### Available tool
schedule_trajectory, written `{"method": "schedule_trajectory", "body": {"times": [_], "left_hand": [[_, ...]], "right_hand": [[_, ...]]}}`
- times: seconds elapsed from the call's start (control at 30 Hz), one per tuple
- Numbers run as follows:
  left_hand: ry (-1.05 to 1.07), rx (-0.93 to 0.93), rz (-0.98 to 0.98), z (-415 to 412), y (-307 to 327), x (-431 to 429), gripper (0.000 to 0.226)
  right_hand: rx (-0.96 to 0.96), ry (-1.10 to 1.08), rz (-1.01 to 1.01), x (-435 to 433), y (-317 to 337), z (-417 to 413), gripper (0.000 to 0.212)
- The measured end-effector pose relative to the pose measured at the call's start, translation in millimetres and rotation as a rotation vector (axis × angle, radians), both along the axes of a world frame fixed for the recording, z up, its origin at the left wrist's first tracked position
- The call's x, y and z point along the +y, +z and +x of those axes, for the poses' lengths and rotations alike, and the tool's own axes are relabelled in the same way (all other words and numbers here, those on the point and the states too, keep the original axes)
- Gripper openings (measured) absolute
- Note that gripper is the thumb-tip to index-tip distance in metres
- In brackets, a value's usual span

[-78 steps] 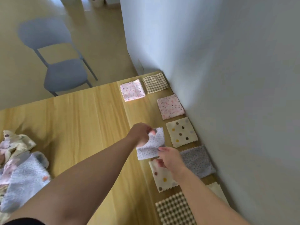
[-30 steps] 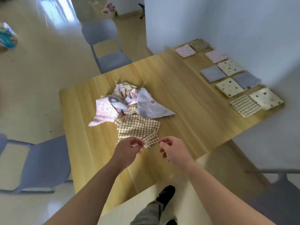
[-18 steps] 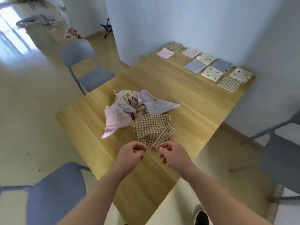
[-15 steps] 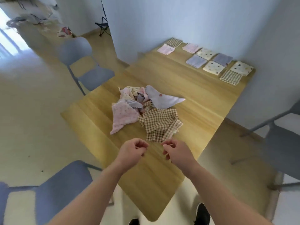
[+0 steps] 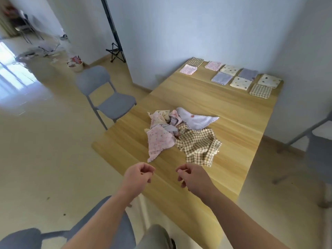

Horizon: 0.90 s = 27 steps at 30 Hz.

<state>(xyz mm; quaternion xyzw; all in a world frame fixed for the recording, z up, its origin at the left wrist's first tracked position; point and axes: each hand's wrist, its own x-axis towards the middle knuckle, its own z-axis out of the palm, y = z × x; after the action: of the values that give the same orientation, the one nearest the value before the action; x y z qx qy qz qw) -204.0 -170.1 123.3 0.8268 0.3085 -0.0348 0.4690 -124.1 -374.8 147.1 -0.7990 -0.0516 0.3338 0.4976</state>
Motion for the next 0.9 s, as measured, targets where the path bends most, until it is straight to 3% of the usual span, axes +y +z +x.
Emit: {"method": "schedule_trajectory", "body": {"times": [0.33,0.47,0.67,0.8,0.9], "left_hand": [[-0.216,0.057,0.016,112,-39,110,0.008],[-0.445,0.015,0.183,172,-53,145,0.013],[-0.703,-0.151,0.388,243,-61,153,0.025],[-0.886,-0.196,0.559,257,-94,148,0.041],[-0.914,-0.265,0.746,257,-119,149,0.031]], "right_hand": [[-0.002,-0.197,-0.082,110,-44,74,0.014],[0.016,-0.328,-0.169,138,-58,103,0.012],[-0.064,-0.340,-0.266,157,-79,121,0.015],[-0.212,-0.327,-0.242,159,-116,136,0.020],[-0.353,-0.341,-0.189,164,-145,145,0.023]]}}
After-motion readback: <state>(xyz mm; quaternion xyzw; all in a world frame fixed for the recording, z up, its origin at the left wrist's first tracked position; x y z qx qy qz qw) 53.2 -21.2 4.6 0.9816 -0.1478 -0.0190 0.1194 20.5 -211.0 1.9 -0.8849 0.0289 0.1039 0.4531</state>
